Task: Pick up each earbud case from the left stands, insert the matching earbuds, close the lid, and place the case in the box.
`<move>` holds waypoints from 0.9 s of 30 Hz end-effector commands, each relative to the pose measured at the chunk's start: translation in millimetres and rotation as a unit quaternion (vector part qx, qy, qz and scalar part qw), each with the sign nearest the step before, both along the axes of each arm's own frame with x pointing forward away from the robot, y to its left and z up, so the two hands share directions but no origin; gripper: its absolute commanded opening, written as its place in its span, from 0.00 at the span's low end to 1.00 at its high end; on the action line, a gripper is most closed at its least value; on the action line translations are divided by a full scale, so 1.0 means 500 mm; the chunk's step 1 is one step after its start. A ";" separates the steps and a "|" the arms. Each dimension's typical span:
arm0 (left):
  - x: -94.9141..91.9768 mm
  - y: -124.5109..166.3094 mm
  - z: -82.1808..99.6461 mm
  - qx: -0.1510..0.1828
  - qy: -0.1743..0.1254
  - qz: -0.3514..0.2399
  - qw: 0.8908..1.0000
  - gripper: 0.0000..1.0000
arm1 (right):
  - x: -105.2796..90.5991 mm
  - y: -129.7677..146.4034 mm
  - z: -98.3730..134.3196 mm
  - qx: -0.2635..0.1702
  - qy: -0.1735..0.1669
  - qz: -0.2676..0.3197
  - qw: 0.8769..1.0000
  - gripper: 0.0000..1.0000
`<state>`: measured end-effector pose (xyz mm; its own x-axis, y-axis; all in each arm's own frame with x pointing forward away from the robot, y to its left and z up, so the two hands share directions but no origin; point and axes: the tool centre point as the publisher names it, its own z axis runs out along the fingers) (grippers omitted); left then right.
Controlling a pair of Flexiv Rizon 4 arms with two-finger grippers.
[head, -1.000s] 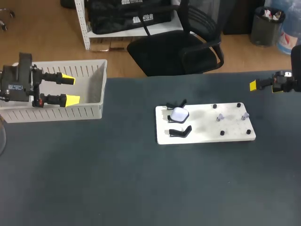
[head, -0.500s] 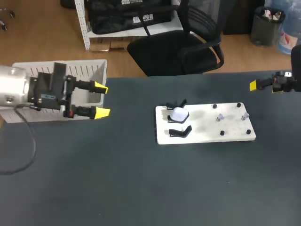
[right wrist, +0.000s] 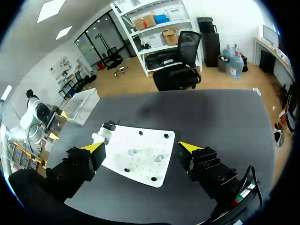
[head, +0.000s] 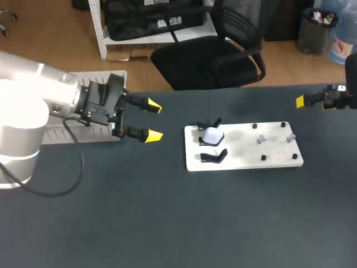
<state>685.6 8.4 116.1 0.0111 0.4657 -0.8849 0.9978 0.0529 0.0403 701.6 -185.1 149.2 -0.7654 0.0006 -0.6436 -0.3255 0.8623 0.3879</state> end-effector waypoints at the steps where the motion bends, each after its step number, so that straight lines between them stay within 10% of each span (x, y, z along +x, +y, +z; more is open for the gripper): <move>1: 0.023 -0.048 -0.032 0.011 0.005 -0.018 1.000 1.00 | -0.001 0.000 0.000 -0.001 0.000 0.000 1.000 1.00; 27: 0.047 -0.097 -0.075 0.037 0.005 -0.008 0.999 1.00 | -0.001 0.000 0.000 -0.001 0.000 0.000 1.000 1.00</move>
